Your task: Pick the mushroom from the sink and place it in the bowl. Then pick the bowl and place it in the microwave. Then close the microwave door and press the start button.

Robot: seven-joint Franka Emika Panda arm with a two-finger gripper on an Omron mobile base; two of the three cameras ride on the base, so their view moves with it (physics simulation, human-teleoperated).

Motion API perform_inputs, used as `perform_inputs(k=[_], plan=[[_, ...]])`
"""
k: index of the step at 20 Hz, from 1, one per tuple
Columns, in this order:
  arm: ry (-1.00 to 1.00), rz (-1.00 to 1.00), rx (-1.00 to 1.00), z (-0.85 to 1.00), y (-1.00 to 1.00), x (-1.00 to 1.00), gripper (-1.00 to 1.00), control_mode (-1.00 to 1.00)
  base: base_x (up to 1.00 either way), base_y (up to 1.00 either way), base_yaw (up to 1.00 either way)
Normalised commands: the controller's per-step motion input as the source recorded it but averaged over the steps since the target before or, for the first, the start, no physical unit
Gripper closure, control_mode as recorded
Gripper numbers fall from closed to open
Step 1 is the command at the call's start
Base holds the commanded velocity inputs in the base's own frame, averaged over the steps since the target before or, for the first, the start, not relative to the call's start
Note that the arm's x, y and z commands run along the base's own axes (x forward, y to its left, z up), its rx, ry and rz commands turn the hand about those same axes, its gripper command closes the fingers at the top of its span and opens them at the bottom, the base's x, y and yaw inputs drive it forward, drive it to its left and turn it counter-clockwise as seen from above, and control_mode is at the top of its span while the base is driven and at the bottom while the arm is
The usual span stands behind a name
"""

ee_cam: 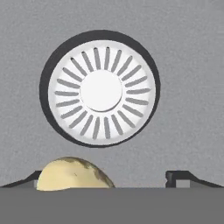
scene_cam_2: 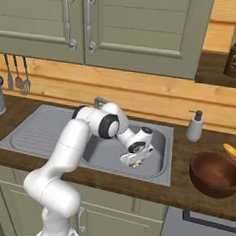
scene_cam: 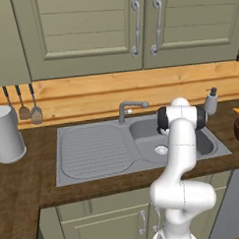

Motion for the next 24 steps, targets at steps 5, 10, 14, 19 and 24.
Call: perform_inputs(k=[5, 10, 14, 19, 24], plan=[[0.00, 0.03, 0.00, -0.09, 0.00, 0.00, 1.00, -1.00, 0.00, 0.00, 0.00], [0.00, 0.03, 0.00, 0.00, -0.11, -0.11, 1.00, -1.00, 0.00, 0.00, 0.00], [-0.01, 0.00, 0.02, 0.14, -0.21, -0.24, 1.00, -1.00, 0.00, 0.00, 0.00], [-0.21, 0.00, 0.04, 0.93, -0.12, -0.32, 1.00, -1.00, 0.00, 0.00, 0.00], [-0.22, -0.03, 0.01, 1.00, 0.00, -0.55, 1.00, -1.00, 0.00, 0.00, 0.00]])
